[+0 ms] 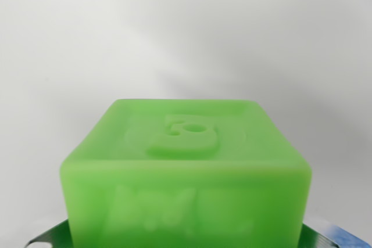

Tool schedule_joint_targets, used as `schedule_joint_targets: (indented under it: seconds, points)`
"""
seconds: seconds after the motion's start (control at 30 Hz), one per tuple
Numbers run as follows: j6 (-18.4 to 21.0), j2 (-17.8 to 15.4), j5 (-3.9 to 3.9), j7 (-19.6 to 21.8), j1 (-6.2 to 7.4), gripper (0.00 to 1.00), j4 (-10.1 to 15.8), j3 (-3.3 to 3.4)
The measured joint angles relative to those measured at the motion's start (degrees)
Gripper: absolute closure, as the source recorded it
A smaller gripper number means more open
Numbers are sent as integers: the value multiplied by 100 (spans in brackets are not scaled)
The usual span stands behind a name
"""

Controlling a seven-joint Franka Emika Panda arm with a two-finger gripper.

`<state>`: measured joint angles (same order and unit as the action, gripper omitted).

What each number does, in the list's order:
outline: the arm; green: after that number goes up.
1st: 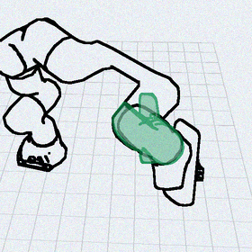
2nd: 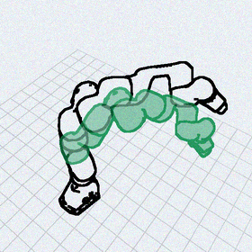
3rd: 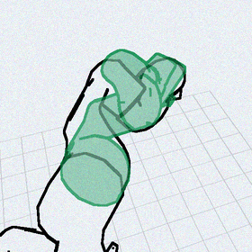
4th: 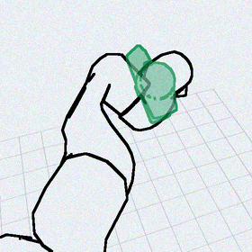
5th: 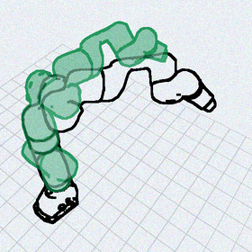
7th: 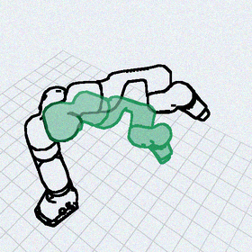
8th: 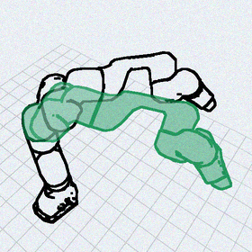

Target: Stack cube

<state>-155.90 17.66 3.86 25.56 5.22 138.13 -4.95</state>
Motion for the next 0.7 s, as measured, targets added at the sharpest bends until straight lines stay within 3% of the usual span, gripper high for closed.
schedule_joint_targets:
  seconds: [0.7]
  points:
    - [454,198,-111,833,1,100,-658,134]
